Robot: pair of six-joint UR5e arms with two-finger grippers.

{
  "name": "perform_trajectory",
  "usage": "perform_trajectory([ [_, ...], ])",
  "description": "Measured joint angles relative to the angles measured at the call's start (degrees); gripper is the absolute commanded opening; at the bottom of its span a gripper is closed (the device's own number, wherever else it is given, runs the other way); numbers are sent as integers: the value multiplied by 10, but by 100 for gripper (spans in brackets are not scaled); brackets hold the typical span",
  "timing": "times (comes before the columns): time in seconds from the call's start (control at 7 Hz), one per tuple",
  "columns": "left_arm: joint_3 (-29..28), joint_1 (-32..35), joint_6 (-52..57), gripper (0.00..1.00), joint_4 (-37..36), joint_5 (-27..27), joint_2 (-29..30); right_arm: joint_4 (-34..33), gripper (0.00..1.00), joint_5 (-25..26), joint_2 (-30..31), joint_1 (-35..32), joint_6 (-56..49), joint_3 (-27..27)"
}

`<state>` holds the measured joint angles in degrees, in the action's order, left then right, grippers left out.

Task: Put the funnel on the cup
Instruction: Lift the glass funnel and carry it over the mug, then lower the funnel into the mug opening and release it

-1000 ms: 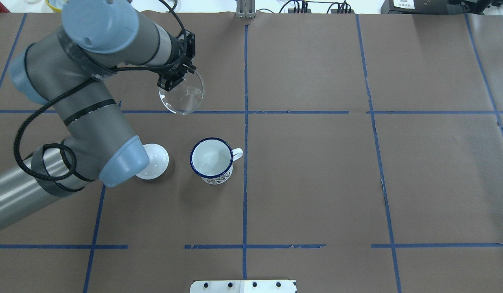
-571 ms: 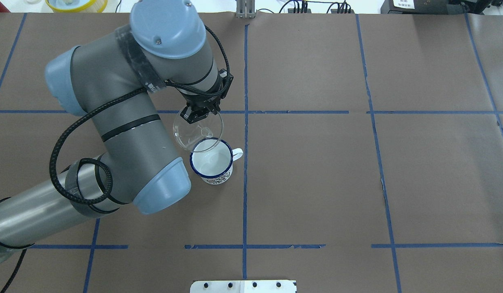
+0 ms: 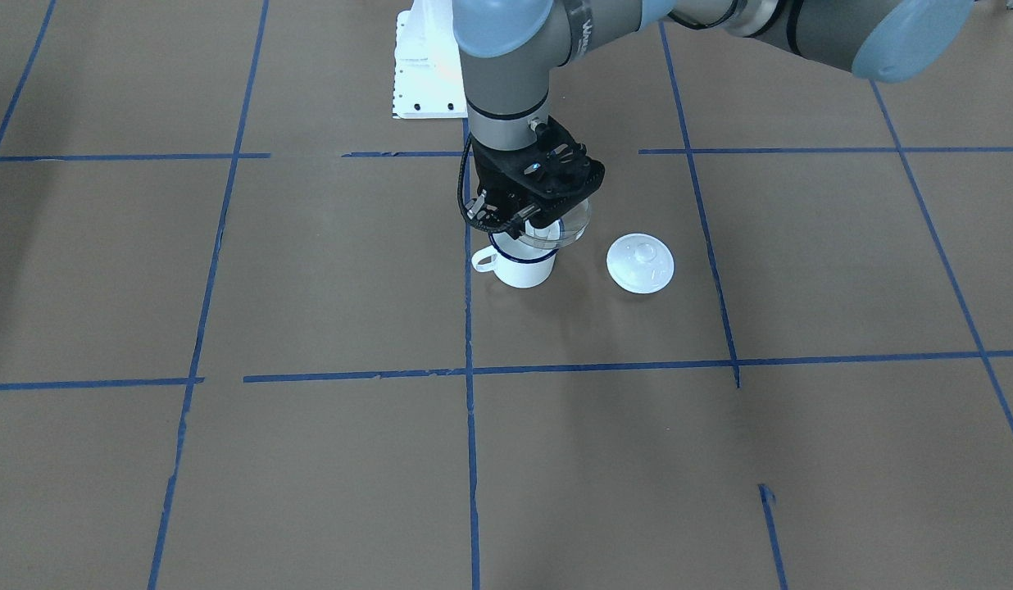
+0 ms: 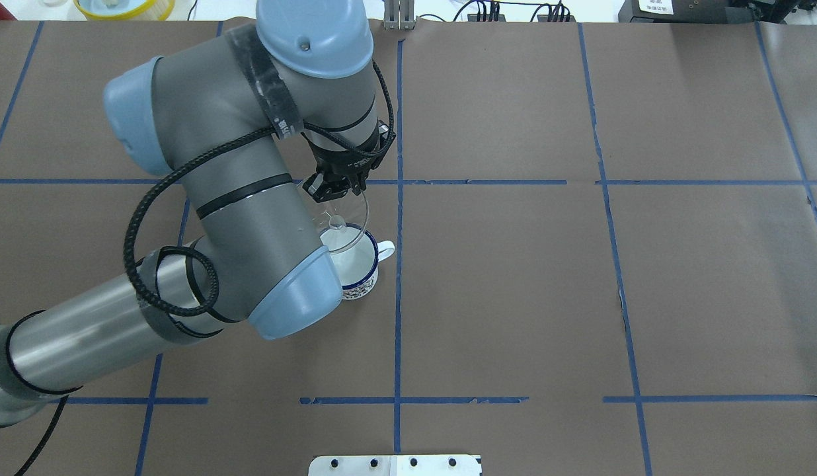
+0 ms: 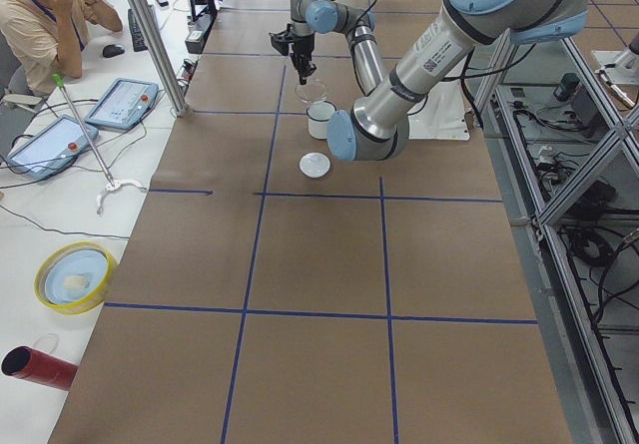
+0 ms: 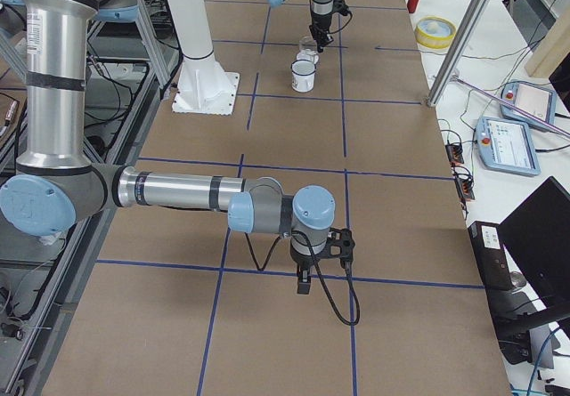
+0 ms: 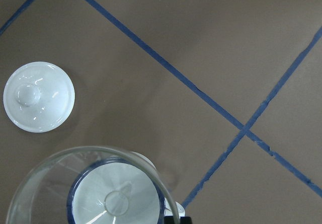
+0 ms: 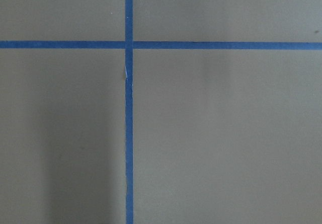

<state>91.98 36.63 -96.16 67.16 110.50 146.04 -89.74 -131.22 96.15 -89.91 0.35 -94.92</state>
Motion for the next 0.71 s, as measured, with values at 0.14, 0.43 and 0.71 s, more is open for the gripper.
perform_trajectory([
  [0.14,-24,0,25,0,0,11,5,0,100,0,0,0,0,0],
  [0.43,-36,-7,44,0,2,34,8,0,100,0,0,0,0,0],
  [0.71,-35,-30,45,0,7,41,7,0,100,0,0,0,0,0],
])
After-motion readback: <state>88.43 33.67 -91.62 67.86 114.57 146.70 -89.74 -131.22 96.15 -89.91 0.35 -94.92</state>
